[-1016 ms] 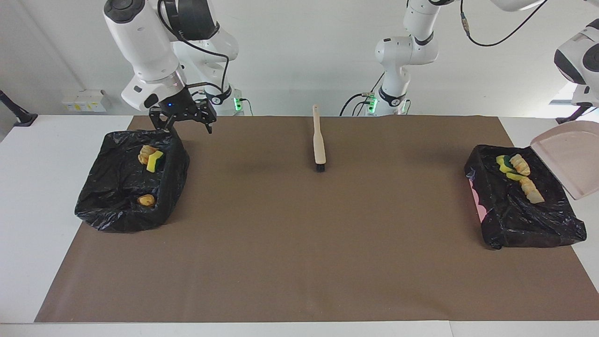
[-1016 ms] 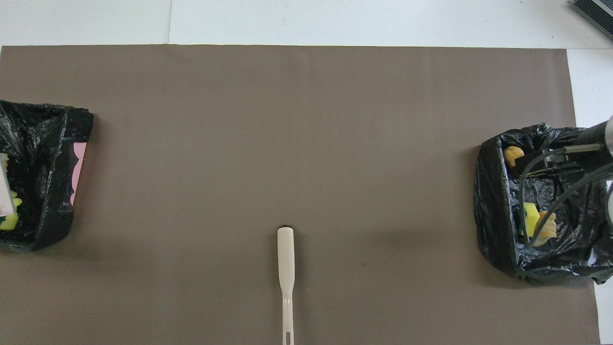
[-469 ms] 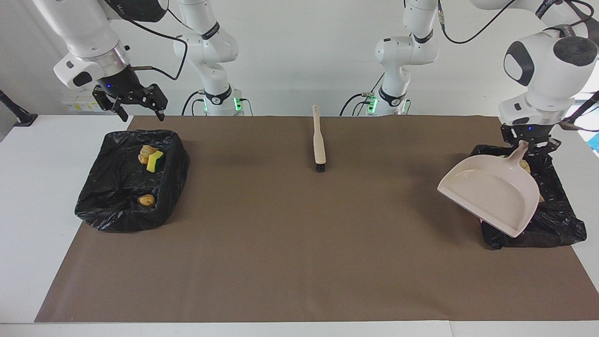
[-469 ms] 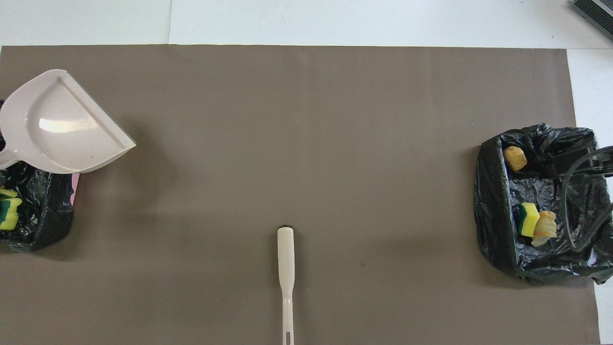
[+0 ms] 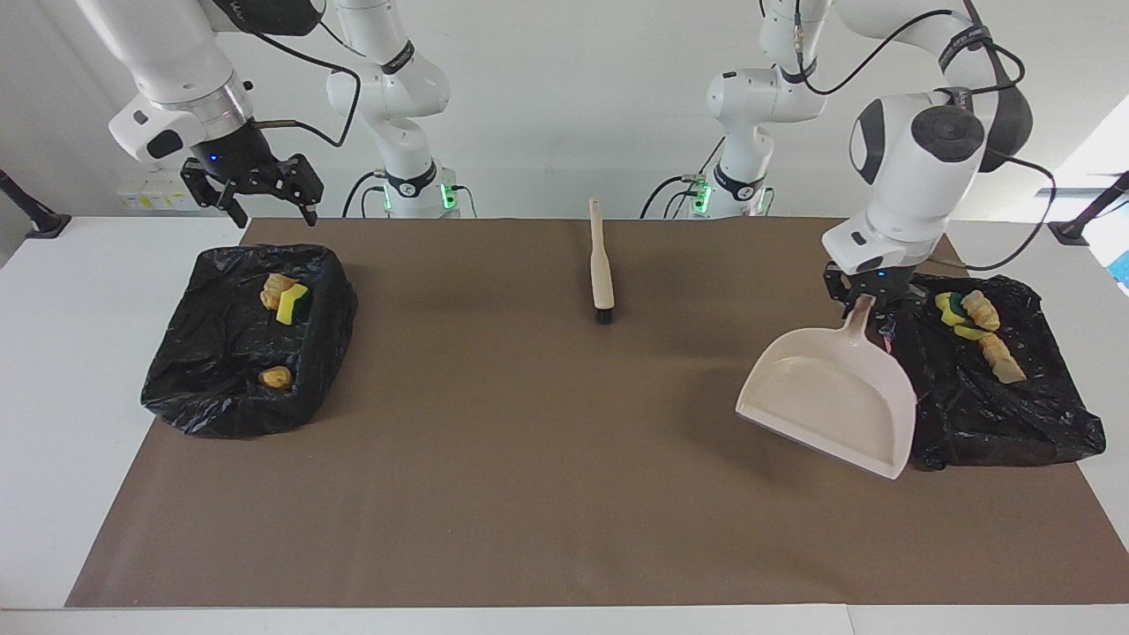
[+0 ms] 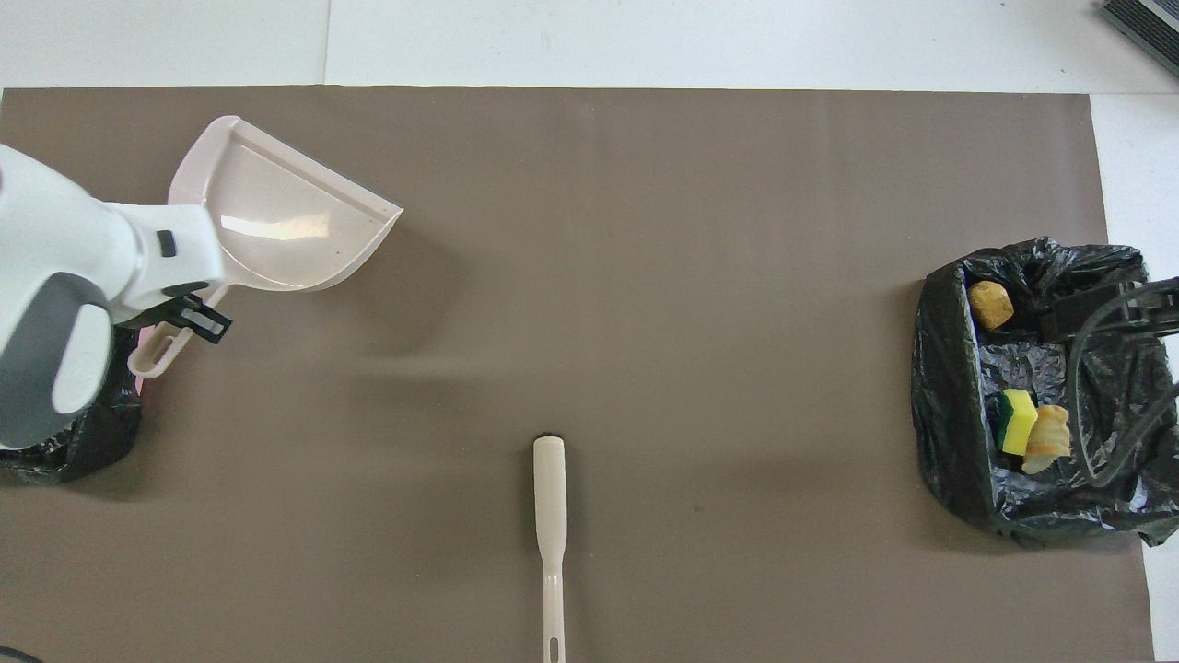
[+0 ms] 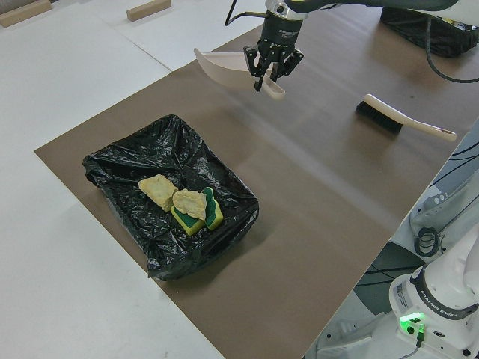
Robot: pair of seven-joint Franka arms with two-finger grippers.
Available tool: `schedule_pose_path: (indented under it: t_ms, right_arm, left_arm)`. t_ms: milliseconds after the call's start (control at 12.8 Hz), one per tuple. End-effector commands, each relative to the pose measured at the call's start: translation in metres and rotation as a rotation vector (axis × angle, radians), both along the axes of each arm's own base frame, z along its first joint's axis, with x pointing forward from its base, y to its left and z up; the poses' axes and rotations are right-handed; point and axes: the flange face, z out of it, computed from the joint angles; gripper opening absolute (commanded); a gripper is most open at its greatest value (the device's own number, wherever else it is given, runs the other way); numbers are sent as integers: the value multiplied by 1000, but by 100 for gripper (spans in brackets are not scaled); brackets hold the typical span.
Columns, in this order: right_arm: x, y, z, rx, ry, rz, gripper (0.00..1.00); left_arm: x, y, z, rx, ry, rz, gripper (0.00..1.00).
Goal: Sweep and dump trash in bin
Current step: 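Bring the empty dustpan back and lower it onto the table with the left gripper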
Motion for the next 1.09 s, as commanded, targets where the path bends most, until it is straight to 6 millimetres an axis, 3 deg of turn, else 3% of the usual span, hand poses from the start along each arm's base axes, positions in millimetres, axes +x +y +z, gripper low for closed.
schedule_pose_path:
  t_ms: [0, 156, 234, 391, 547, 625, 782, 860, 938, 1016]
  right_arm:
    - [-6, -5, 2, 1, 7, -3, 100]
    - [-6, 0, 1, 1, 7, 6, 100]
    - [-5, 2, 1, 0, 5, 8, 100]
    - [-5, 2, 2, 2, 5, 9, 100]
    - [-5, 1, 2, 1, 5, 6, 100]
    - [-5, 1, 2, 2, 4, 6, 100]
    - [-5, 1, 2, 2, 5, 8, 100]
    - [-5, 1, 1, 1, 7, 6, 100]
    - [-4, 0, 2, -5, 1, 3, 100]
    - [-4, 1, 3, 1, -5, 3, 100]
  left_arm:
    - [-3, -77, -31, -26, 13, 154, 0]
    - [-9, -140, -49, -54, 24, 252, 0]
    - [-13, -162, -64, -55, 38, 323, 0]
    - [-13, -203, -71, -99, 24, 414, 0]
    - [-20, -226, -70, -131, 10, 452, 0]
    - [-18, -244, -80, -141, 20, 485, 0]
    - [2, -254, -80, -167, 8, 534, 0]
    - [-6, -277, -90, -160, 14, 522, 0]
    - [-6, -285, -106, -134, 1, 541, 0]
    - [-2, -286, -106, -134, -12, 541, 0]
